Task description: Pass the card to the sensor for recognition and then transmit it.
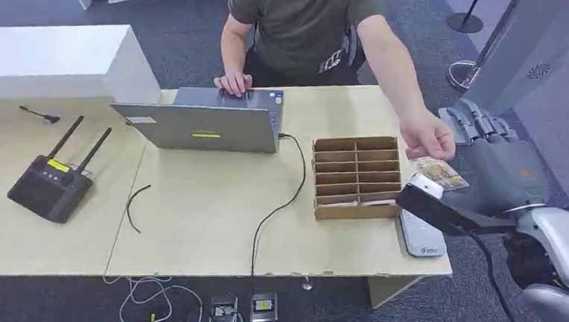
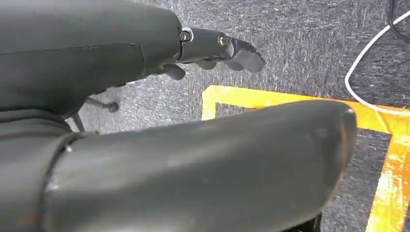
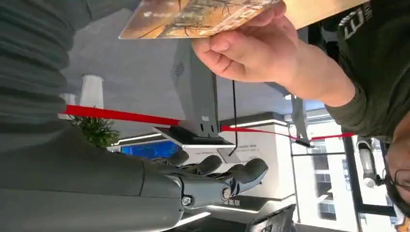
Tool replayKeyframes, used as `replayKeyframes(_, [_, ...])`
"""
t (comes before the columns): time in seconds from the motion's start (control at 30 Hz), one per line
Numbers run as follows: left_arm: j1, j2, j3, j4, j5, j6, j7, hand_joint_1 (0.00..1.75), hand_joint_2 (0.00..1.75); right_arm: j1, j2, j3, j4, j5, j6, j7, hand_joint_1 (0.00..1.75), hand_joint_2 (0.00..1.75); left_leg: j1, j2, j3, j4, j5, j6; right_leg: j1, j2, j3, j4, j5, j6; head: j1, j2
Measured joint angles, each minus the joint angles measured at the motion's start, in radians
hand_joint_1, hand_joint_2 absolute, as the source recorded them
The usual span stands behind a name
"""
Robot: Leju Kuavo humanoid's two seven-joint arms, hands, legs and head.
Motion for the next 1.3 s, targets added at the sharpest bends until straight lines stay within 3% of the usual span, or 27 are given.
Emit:
replayKeyframes(0.83, [0.0,-0.003,-0.001,0.014,0.0,-0.01,-0.008,0.0,0.0,-0.039,0.047,0.023,0.103,-0.004,0.032,-0.054,1.75,1.75,0.0,0.0,0.0,0.0,0.0,0.0,0.0,0.0,0.0,0.0,0.0,0.0,0.0,0.0])
replayKeyframes(1.3, [0.0,-0.006,-0.001,0.022,0.01,-0.011,-0.011,0.0,0.0,0.001,0.085,0.045,0.292,-0.018,0.007,-0.119,1.75,1.75,0.0,0.0,0.0,0.0,0.0,0.0,0.0,0.0,0.0,0.0,0.0,0.0,0.0,0.0])
